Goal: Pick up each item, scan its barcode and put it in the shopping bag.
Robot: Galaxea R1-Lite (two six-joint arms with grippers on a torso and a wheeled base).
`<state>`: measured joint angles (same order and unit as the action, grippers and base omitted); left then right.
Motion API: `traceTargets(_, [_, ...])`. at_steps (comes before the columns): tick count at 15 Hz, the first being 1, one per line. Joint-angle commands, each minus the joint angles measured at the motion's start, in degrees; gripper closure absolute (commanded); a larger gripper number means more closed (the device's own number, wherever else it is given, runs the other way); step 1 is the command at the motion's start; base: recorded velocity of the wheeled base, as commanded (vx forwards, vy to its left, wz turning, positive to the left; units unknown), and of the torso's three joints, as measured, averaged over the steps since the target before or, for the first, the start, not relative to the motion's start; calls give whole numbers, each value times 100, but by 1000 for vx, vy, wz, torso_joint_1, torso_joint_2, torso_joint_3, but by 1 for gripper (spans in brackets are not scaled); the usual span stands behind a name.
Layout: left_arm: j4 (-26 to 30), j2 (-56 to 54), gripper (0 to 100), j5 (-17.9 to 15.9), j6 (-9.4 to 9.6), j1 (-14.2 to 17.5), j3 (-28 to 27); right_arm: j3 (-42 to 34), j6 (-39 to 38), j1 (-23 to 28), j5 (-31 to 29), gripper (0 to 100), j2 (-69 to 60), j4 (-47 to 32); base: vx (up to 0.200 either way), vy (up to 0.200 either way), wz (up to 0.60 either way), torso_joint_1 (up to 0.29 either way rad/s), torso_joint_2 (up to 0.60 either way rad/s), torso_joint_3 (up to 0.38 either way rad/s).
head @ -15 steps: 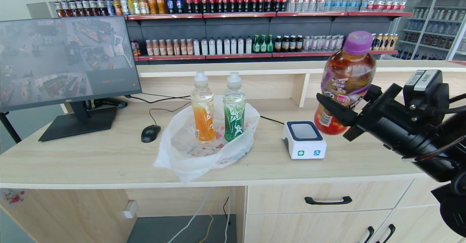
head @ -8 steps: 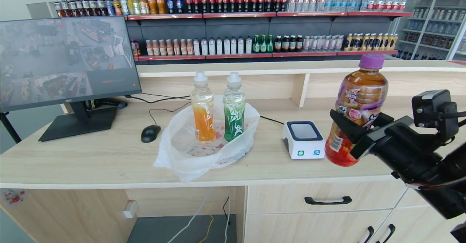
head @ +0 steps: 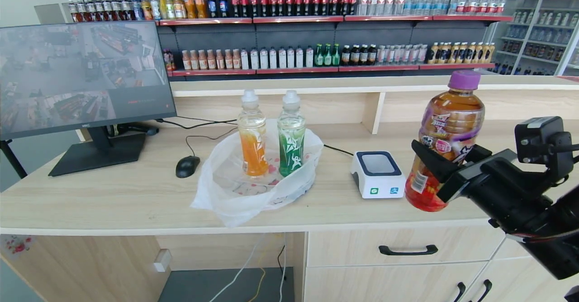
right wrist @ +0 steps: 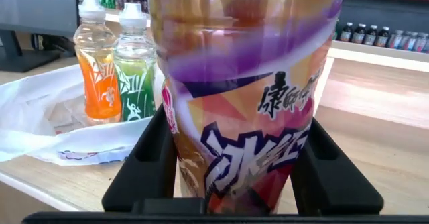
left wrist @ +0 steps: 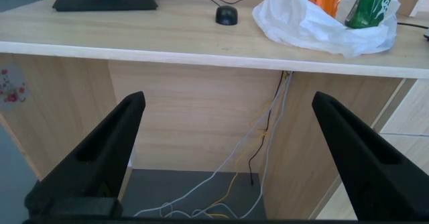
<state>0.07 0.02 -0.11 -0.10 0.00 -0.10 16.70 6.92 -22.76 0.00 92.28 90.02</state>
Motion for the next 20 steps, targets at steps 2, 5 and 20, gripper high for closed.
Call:
traceTargets(2, [1, -2, 0, 2, -8, 0, 1, 9, -7, 0, 0, 100, 27, -2, 0, 200, 0, 2, 5, 2])
traceTargets(5, [1, -2, 0, 2, -8, 0, 1, 0, -16, 8, 0, 100, 9, -2, 0, 200, 0, 2, 2, 1])
traceTargets(20, [1, -2, 0, 2, -8, 0, 1, 123, -24, -79, 0, 100, 167, -2, 0, 93, 0, 1, 1, 0])
